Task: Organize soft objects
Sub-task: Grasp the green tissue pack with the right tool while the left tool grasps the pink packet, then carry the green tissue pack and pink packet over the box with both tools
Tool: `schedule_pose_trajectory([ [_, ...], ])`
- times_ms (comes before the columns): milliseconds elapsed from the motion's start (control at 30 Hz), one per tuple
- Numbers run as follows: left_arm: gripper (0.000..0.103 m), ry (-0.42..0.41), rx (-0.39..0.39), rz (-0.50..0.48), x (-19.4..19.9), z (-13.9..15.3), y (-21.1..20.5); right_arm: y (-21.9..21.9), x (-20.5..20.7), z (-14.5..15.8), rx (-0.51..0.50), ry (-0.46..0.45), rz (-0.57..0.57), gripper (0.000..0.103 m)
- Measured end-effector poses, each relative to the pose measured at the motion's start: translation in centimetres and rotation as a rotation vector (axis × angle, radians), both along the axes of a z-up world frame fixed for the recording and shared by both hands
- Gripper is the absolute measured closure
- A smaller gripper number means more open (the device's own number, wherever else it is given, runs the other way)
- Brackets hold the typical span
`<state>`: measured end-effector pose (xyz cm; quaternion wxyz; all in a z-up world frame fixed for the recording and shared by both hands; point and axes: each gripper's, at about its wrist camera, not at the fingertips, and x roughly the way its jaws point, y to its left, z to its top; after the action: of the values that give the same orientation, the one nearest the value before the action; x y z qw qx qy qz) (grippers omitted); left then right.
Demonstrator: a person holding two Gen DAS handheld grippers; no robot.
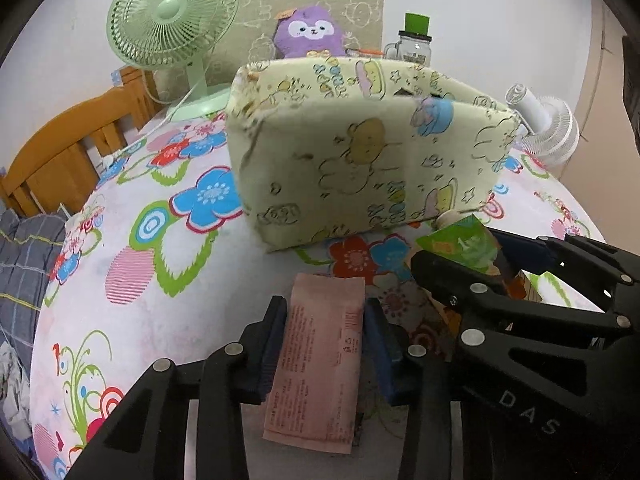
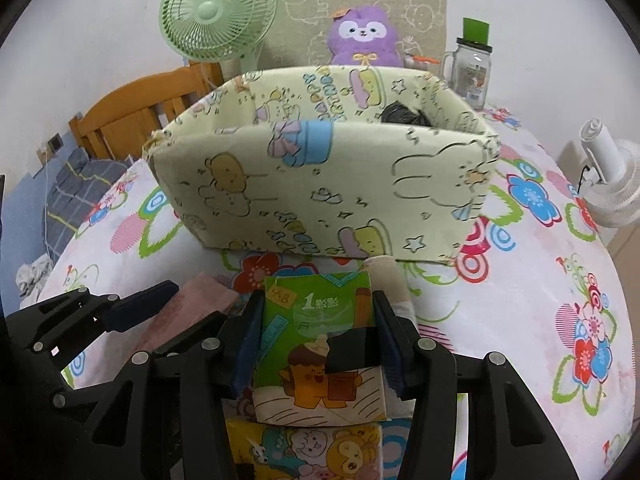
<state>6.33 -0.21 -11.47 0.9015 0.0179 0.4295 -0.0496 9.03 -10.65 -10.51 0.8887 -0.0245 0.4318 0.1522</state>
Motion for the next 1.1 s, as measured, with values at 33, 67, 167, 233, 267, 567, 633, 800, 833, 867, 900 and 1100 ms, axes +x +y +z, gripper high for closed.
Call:
schedule_pose_trajectory([
  [33, 0.063, -0.004, 0.0, -0.002, 0.0, 0.2, -0.1, -0.2, -0.1, 0.2, 0.003, -0.004, -0.004, 0.048],
  [67, 0.063, -0.011, 0.001, -0.004, -0.1, 0.4, -0.3, -0.4, -0.2, 0.4, 0.005, -0.01, -0.008, 0.048],
  [167, 0.063, -0.023, 0.003, -0.007, -0.2, 0.9, -0.7, -0.7, -0.5, 1.0, 0.008, -0.026, -0.017, 0.048],
  [233, 0.063, -0.032, 0.005, -0.011, -0.3, 1.3, -1.0, -1.0, -0.6, 1.3, 0.011, -0.036, -0.022, 0.048],
  [267, 0.063, -0.038, 0.007, -0.013, -0.3, 1.5, -1.1, -1.1, -0.6, 1.5, 0.014, -0.042, -0.026, 0.048],
  [567, 0.063, -0.091, 0.017, -0.014, -0.9, 3.5, -2.0, -2.2, -1.5, 3.5, 0.031, -0.096, -0.042, 0.048],
  [633, 0.063, -0.102, 0.016, -0.016, -1.1, 3.9, -2.2, -2.4, -1.6, 3.9, 0.033, -0.106, -0.044, 0.048],
  [800, 0.063, -0.128, 0.021, -0.019, -1.6, 4.8, -2.6, -2.8, -2.3, 4.8, 0.043, -0.132, -0.05, 0.048],
  [833, 0.063, -0.132, 0.022, -0.019, -1.7, 5.0, -2.7, -2.9, -2.3, 5.0, 0.044, -0.136, -0.051, 0.048],
  [867, 0.063, -0.137, 0.023, -0.019, -1.8, 5.2, -2.7, -3.0, -2.4, 5.3, 0.048, -0.142, -0.052, 0.048],
  [900, 0.063, -0.146, 0.022, -0.017, -1.9, 5.4, -2.8, -3.0, -2.5, 5.5, 0.051, -0.147, -0.053, 0.048],
  [1100, 0.063, -0.176, 0.032, -0.017, -2.5, 6.6, -3.1, -3.3, -3.0, 6.6, 0.059, -0.179, -0.049, 0.048],
])
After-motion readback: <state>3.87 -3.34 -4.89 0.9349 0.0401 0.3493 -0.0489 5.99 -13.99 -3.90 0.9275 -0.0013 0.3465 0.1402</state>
